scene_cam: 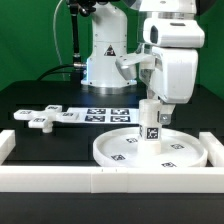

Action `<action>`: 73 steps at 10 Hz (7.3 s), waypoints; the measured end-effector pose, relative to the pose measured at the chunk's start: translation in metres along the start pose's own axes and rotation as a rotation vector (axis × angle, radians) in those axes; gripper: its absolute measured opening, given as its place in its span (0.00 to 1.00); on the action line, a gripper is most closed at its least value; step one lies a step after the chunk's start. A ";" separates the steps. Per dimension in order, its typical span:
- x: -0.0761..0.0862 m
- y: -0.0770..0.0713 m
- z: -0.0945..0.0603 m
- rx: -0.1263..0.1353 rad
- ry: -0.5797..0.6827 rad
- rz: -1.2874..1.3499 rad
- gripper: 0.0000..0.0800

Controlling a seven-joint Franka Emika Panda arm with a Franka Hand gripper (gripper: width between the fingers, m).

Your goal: Assemble round table

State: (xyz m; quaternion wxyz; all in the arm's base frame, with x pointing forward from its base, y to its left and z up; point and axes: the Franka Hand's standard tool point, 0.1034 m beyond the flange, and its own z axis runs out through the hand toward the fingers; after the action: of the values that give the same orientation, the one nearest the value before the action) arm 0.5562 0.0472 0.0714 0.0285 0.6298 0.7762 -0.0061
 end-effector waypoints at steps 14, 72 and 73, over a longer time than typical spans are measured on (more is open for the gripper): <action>-0.008 -0.002 0.002 0.002 -0.019 0.206 0.51; 0.013 -0.044 -0.024 0.017 0.050 1.416 0.81; 0.005 -0.047 -0.022 0.028 0.058 1.354 0.81</action>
Offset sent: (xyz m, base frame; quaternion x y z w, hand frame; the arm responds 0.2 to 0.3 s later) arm 0.0013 0.0001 -0.0009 0.0090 0.0036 -0.1381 0.9904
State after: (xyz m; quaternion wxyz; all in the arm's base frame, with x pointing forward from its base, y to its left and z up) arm 0.5082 0.0435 0.0917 -0.0029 0.9773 0.2111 0.0200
